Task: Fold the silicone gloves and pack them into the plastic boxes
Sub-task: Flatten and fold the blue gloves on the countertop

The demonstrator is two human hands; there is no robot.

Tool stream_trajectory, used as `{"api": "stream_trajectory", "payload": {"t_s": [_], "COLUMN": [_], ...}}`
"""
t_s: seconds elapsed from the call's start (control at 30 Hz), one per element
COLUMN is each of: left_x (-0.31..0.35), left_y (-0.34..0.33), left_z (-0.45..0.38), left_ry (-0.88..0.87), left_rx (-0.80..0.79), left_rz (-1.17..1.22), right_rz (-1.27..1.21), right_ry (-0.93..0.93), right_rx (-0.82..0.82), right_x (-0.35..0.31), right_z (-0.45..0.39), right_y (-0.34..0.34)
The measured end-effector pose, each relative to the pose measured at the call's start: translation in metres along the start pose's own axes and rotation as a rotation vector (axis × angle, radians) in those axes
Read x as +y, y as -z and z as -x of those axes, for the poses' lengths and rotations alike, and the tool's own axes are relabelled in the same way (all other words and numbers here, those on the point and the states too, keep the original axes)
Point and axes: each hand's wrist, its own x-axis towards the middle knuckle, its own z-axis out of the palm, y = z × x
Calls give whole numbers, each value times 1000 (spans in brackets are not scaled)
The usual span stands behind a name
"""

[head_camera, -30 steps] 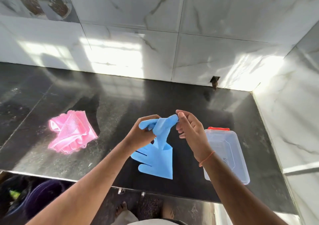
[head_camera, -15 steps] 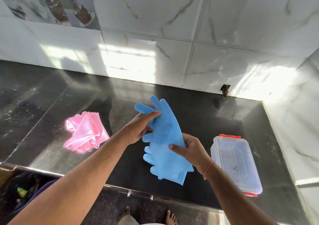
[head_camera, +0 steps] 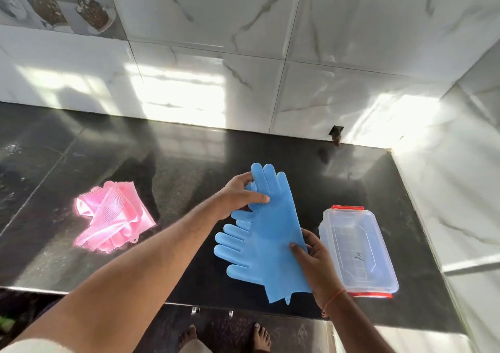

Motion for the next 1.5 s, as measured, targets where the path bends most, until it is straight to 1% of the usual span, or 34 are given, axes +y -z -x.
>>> {"api": "stream_trajectory", "payload": {"t_s": [0.07, 0.2, 0.27, 0.37, 0.43, 0.5, 0.57, 0.6, 0.73, 0.8, 0.97, 1.1, 1.23, 1.37, 1.43, 1.5], "left_x": [-3, -18, -28, -43, -52, -67, -92, -107, -164, -179, -177, -175, -169, -163, -160, -156], "left_y": [-15, -35, -39, -40, -40, -40, -43, -46, -60, -62, -49, -27, -6, 18, 30, 41], "left_z": [-16, -37, -43, -46, -41, -32, -14, -1, 50, 65, 76, 87, 90, 94, 96, 100], "left_ry": [-10, 35, 51, 46, 53, 28, -50, -95, -261, -312, -294, -235, -201, -207, -208, -208], "left_rx": [65, 111, 92, 14, 6, 98, 218, 246, 199, 189, 201, 167, 155, 201, 231, 252], "left_rz": [-73, -115, -134, -124, -191, -395, -685, -802, -1134, -1240, -1364, -1402, -1397, -1415, -1409, -1391], "right_rz": [6, 97, 171, 264, 288, 287, 300, 316, 389, 420, 498, 480, 395, 276, 300, 416], "right_ry": [-36, -77, -86, -114, -127, -139, -148, -149, -157, -162, -152, -151, -182, -224, -230, -198], "right_rx": [55, 130, 163, 213, 224, 210, 202, 205, 219, 206, 161, 145, 220, 288, 300, 287], "right_x": [11, 24, 28, 35, 40, 45, 49, 51, 58, 60, 61, 60, 59, 57, 58, 59], "right_z": [2, 5, 5, 2, 2, 3, 4, 4, 4, 5, 3, 4, 6, 8, 11, 14], "right_y": [6, 9, 8, 8, 9, 9, 10, 10, 10, 10, 9, 4, -2, -6, -6, -6]}}
